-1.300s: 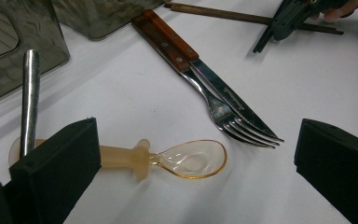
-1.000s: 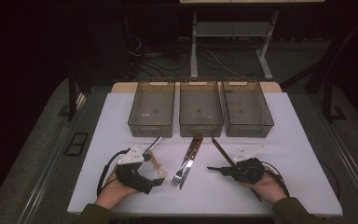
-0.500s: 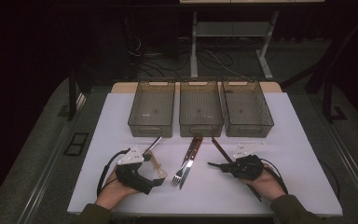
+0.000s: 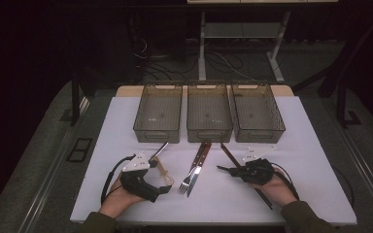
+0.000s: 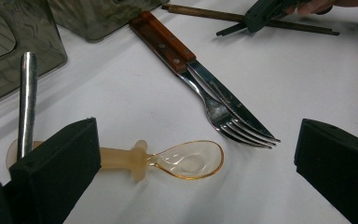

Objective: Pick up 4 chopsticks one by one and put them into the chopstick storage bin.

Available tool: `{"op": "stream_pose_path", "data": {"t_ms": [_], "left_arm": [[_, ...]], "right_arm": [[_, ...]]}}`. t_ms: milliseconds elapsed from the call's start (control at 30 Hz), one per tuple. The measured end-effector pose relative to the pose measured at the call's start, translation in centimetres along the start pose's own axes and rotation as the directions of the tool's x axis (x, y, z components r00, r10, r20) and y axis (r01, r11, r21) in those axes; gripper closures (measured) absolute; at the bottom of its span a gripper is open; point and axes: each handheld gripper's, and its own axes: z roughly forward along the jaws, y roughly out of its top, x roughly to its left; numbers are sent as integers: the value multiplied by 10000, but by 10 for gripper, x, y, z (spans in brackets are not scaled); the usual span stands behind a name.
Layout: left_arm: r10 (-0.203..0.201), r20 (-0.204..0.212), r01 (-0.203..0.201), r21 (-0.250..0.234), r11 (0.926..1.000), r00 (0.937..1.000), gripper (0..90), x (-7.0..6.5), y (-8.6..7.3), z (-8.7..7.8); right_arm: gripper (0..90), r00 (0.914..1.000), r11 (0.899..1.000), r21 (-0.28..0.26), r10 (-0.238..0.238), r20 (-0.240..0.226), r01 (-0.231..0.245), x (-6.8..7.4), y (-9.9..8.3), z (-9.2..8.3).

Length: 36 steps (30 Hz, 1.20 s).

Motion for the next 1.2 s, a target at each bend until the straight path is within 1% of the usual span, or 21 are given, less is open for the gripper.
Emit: {"op": "stream_pose_path", "data": {"t_ms": [300, 767, 1100, 1200], "left_arm": [[28, 9, -28, 29, 10000, 10000, 0, 0, 0, 0], [13, 28, -13, 18, 10000, 10000, 0, 0, 0, 0], [30, 30, -30, 20, 10000, 10000, 0, 0, 0, 0], [14, 35, -14, 22, 10000, 10000, 0, 0, 0, 0]], "right_arm": [[898, 9999, 10000, 9, 88, 49, -88, -3, 2, 2], [898, 9993, 9996, -37, 296, 245, -296, -11, 2, 2], [898, 9988, 9995, -49, 329, 358, -327, -17, 4, 5], [898, 9984, 9991, -35, 428, 382, -427, -18, 5, 6]]}}
